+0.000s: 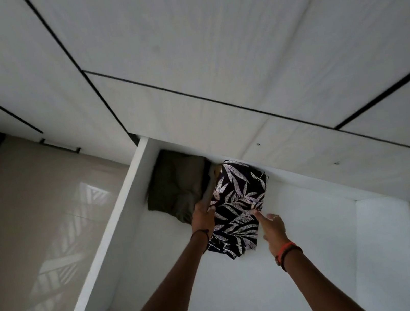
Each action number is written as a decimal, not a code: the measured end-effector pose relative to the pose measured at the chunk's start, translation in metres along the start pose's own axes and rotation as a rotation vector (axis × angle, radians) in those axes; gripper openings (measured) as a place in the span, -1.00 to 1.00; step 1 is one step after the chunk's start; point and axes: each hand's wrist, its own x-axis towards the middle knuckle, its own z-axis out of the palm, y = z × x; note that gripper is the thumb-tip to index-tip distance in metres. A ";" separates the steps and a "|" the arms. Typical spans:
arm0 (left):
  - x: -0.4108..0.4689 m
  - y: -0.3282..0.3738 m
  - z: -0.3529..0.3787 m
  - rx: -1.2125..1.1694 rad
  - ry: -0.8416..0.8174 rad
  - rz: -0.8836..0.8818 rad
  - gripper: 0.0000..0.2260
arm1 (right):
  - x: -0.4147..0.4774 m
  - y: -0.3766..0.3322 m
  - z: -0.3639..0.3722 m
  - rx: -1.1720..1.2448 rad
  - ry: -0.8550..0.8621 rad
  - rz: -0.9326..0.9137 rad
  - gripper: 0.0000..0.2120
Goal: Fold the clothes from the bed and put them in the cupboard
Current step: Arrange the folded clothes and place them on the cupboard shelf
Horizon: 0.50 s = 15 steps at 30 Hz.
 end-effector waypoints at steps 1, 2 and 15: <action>-0.011 -0.005 -0.005 -0.036 0.014 -0.024 -0.64 | -0.009 0.002 -0.002 -0.020 -0.009 -0.010 -0.36; -0.020 -0.011 -0.011 -0.080 0.033 -0.046 -0.63 | -0.019 0.002 -0.003 -0.032 -0.025 -0.021 -0.39; -0.205 -0.043 -0.182 -0.644 0.262 -0.101 -0.69 | -0.232 -0.023 0.073 -0.215 -0.498 -0.213 -0.70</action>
